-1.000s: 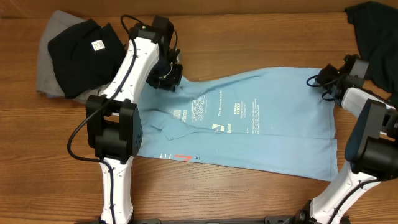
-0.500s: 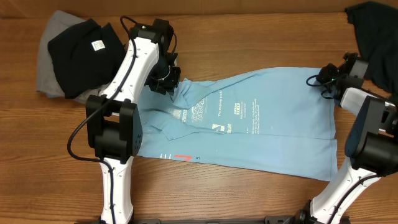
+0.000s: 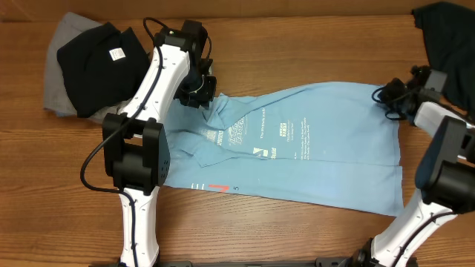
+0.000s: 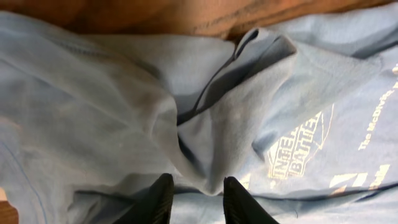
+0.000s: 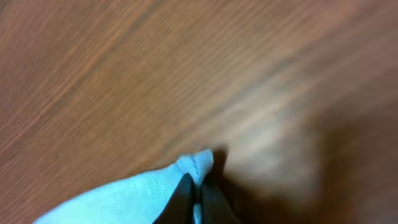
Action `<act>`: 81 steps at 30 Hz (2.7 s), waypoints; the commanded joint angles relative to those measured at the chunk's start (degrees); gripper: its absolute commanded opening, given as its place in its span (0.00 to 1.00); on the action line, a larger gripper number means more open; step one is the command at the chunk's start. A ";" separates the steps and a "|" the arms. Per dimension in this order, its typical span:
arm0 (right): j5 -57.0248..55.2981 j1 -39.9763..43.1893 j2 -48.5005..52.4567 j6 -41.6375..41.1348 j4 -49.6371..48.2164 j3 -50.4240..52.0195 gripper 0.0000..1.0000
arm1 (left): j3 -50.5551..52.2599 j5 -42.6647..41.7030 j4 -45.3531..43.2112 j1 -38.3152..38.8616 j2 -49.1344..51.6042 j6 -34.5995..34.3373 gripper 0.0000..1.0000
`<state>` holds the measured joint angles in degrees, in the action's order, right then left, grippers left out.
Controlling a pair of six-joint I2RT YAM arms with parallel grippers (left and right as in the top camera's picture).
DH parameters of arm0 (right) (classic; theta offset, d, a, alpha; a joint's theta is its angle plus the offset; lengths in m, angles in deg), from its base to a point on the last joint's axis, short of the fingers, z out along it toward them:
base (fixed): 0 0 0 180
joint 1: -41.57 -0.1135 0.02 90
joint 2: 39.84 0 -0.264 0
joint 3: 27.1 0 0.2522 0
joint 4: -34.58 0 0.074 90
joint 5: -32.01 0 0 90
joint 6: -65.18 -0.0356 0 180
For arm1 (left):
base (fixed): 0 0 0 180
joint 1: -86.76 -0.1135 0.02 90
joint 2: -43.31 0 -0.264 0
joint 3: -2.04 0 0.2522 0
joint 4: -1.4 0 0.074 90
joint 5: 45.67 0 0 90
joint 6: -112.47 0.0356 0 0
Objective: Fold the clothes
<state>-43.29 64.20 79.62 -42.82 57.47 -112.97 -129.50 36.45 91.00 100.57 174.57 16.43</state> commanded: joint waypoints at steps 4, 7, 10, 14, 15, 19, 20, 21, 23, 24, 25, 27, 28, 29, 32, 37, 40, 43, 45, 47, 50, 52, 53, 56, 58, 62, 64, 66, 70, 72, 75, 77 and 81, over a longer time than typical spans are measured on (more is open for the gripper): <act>0.63 0.76 -11.65 -0.02 7.54 -1.16 0.04 | -0.13 -3.08 -4.48 0.17 -0.55 -0.39 0.31; 0.68 0.74 -13.64 -0.02 11.65 -1.16 0.04 | -0.11 -5.79 -9.05 0.28 -0.52 -0.39 0.38; 2.93 0.76 -14.69 0.00 15.56 -1.16 0.04 | 0.20 -5.70 -11.47 0.79 -0.31 1.01 0.49; 7.45 0.76 -14.78 0.00 17.22 -1.16 0.04 | 1.79 -5.68 -11.93 2.03 -0.24 4.20 0.52; 8.41 0.76 -14.78 0.00 17.46 -1.16 0.04 | 2.10 -5.68 -12.13 2.36 -0.13 4.72 0.53; 11.52 0.74 -14.78 -0.02 17.81 -1.16 0.04 | 3.93 -2.56 -13.05 3.72 0.13 7.43 0.53; 12.00 0.74 -14.78 0.00 17.84 -1.16 0.04 | 4.90 -1.51 -13.68 4.13 0.26 7.48 0.52; 12.13 0.74 -14.78 -0.02 17.94 -1.16 0.04 | 5.51 -1.16 -14.19 4.28 0.37 7.69 0.51; 12.39 0.74 -14.78 0.00 18.47 -1.16 0.04 | 7.17 -0.57 -15.80 4.61 0.63 7.85 0.43; 12.39 0.74 -14.78 0.00 18.64 -1.16 0.04 | 7.98 -0.26 -16.90 4.63 0.63 7.82 0.35; 12.39 0.74 -14.78 0.02 18.75 -1.16 0.04 | 8.85 0.28 -18.36 4.61 0.63 7.76 0.22; 12.39 0.76 -14.78 0.02 18.58 -1.16 0.04 | 9.03 1.62 -19.89 4.61 0.63 7.04 0.04; 12.35 0.83 -14.78 0.02 18.38 -1.16 0.04 | 8.98 2.23 -20.65 4.61 0.61 6.10 0.04; 12.37 0.92 -14.78 0.02 18.23 -1.16 0.04 | 8.63 2.89 -20.85 4.55 0.37 5.35 0.04; 12.39 1.53 -14.78 0.00 18.40 -1.16 0.04 | 6.01 7.19 -18.93 3.72 -0.61 0.94 0.04; 11.56 2.51 -14.78 0.04 18.18 -1.16 0.04 | 0.17 8.07 -16.02 1.46 -3.89 -0.42 0.04; 9.27 3.13 -14.78 0.04 18.12 -1.16 0.04 | -1.01 8.28 -15.93 0.33 -7.04 -0.42 0.04; 8.48 3.87 -14.78 0.39 17.14 -1.16 0.04 | -1.01 8.52 -16.04 -0.61 -9.79 -0.13 0.04; 8.48 4.31 -14.78 0.48 16.04 -1.16 0.04 | -1.01 8.92 -15.17 -1.07 -10.86 0.04 0.04; 8.55 4.83 -14.78 0.46 15.37 -1.16 0.04 | -1.01 10.64 -13.81 -1.20 -11.47 0.00 0.04; 8.63 5.11 -14.78 0.46 15.56 -1.16 0.04 | -1.01 12.28 -12.22 -1.20 -12.24 -0.61 0.04; 10.21 5.31 -14.78 0.72 15.69 -1.16 0.04 | -1.01 12.35 -10.84 -1.18 -13.18 -1.64 0.04; 11.76 5.40 -14.78 1.64 15.69 -1.16 0.04 | -1.01 12.39 -10.10 -1.18 -13.79 -1.92 0.04; 17.99 5.68 -14.78 3.48 15.69 -1.16 0.04 | -1.01 12.39 -8.35 -1.20 -15.72 -1.92 0.04; 19.69 5.73 -14.78 3.45 15.93 -1.16 0.04 | -1.01 12.39 -6.84 -1.20 -16.92 -1.99 0.04; 19.39 5.73 -14.78 3.43 17.97 -1.16 0.04 | -0.90 12.13 -4.07 -1.20 -17.35 -2.27 0.04; 17.86 5.73 -14.78 3.21 19.45 -1.16 0.04 | 0.15 10.97 -2.69 -1.03 -17.03 -2.32 0.04; 16.24 5.73 -14.78 3.02 21.46 -1.16 0.04 | 2.08 10.86 -1.33 -0.74 -16.79 -2.36 0.04; 11.67 5.73 -14.78 2.99 25.97 -1.16 0.04 | 7.08 10.84 0.87 -0.48 -16.68 -2.38 0.04; 9.42 5.73 -14.78 2.97 27.71 -1.16 0.04 | 9.38 10.82 2.27 -0.50 -16.68 -3.32 0.17; 8.24 5.73 -14.78 1.68 28.24 -1.16 0.04 | 11.06 10.86 4.07 -0.48 -16.63 -3.80 0.26; 8.24 5.73 -14.78 1.49 28.06 -1.16 0.04 | 10.86 11.06 3.45 -0.50 -16.70 -2.84 0.27; 8.24 5.73 -14.78 1.49 28.09 -1.16 0.04 | 10.38 8.26 -2.32 -0.31 -16.65 -2.29 0.33</act>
<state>-33.92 69.67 65.87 -41.09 85.82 -113.35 -118.57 47.18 91.17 99.87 158.55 13.80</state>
